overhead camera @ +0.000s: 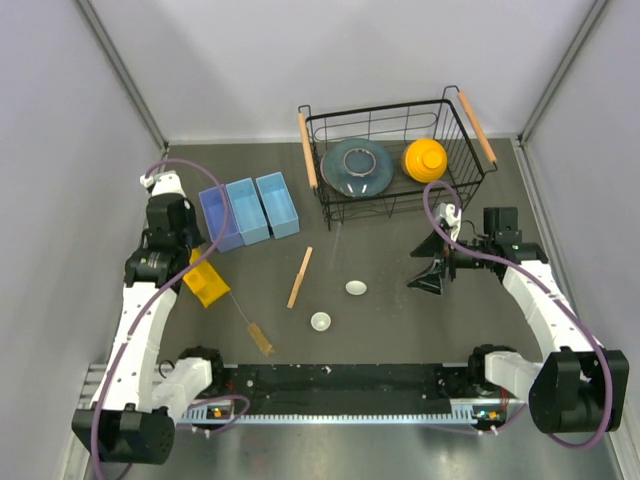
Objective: Organize the chemistry lab equipment
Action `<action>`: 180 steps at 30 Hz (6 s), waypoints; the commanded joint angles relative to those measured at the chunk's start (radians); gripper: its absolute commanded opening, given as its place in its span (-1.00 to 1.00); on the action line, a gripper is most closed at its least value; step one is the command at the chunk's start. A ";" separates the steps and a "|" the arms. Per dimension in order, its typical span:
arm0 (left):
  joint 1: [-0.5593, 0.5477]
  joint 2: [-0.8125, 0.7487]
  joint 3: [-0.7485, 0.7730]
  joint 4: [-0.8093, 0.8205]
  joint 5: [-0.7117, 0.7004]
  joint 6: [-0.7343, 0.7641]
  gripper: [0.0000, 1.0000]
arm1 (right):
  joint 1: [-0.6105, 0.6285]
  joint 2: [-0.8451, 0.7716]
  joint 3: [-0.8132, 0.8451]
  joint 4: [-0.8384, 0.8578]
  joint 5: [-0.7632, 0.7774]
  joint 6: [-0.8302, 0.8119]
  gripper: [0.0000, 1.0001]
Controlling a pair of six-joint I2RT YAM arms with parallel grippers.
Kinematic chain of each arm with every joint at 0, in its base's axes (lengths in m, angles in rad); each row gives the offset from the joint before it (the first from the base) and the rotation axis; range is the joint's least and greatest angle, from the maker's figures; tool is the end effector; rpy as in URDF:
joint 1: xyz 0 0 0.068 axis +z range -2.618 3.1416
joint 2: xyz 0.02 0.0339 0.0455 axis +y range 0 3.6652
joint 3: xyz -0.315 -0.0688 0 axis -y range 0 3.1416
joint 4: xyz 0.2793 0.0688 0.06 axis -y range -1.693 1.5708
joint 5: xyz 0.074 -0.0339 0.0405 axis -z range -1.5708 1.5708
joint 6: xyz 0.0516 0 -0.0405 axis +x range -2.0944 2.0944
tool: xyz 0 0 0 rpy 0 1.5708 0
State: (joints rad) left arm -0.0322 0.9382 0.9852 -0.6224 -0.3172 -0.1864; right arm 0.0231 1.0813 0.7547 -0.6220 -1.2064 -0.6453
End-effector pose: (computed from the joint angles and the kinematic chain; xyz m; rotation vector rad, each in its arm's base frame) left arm 0.2136 0.0092 0.3737 -0.3459 2.0929 0.2107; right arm 0.2084 0.0530 0.2837 -1.0629 1.7252 1.1027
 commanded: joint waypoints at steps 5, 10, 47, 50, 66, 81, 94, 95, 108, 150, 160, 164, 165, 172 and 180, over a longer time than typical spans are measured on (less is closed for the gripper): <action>0.009 -0.052 0.013 0.058 -0.008 0.016 -0.60 | -0.011 0.008 0.041 0.008 -0.048 -0.020 0.97; 0.009 -0.021 0.006 0.072 -0.023 0.021 -0.60 | -0.012 0.008 0.043 0.007 -0.048 -0.020 0.97; 0.015 -0.211 -0.063 -0.037 0.082 -0.119 0.76 | -0.011 0.009 0.038 -0.005 -0.016 -0.053 0.97; 0.015 -0.266 -0.043 -0.066 0.147 -0.117 0.98 | -0.012 0.014 0.035 -0.007 0.010 -0.059 0.97; 0.012 -0.430 -0.250 0.174 0.871 -0.376 0.89 | -0.018 0.028 0.032 -0.001 0.082 -0.063 0.97; -0.578 -0.081 -0.412 0.562 0.351 -0.479 0.86 | -0.020 0.025 0.037 0.016 0.074 -0.039 0.97; -0.704 0.531 -0.157 0.656 0.201 -0.412 0.54 | -0.020 0.025 0.038 0.024 0.062 -0.027 0.97; -0.707 0.550 -0.136 0.655 0.196 -0.401 0.52 | -0.020 0.025 0.038 0.024 0.062 -0.027 0.97; -0.744 0.778 0.021 0.541 0.135 -0.369 0.07 | -0.018 0.026 0.040 0.024 0.059 -0.025 0.98; -0.887 0.660 0.069 0.340 0.095 -0.398 -0.75 | -0.018 0.034 0.034 0.025 -0.004 -0.011 0.97; -0.936 0.513 -0.040 0.420 0.174 -0.442 -0.77 | -0.018 0.039 0.011 0.096 -0.104 0.088 0.97; -0.962 0.456 -0.066 0.478 0.205 -0.470 -0.77 | -0.020 0.031 -0.020 0.201 -0.148 0.197 0.97; -0.968 0.450 -0.071 0.487 0.210 -0.475 -0.76 | -0.020 0.028 -0.035 0.258 -0.156 0.255 0.97; -1.015 0.416 -0.088 0.578 0.233 -0.544 -0.77 | -0.018 0.019 -0.129 0.611 -0.177 0.594 0.97; -1.042 0.422 -0.089 0.704 0.239 -0.596 -0.78 | 0.004 0.009 -0.203 0.906 -0.110 0.935 0.97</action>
State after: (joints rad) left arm -1.0607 1.3808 0.8951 -0.0425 -0.0883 -0.7437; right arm 0.0177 1.1191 0.5636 0.0639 -1.3300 0.0982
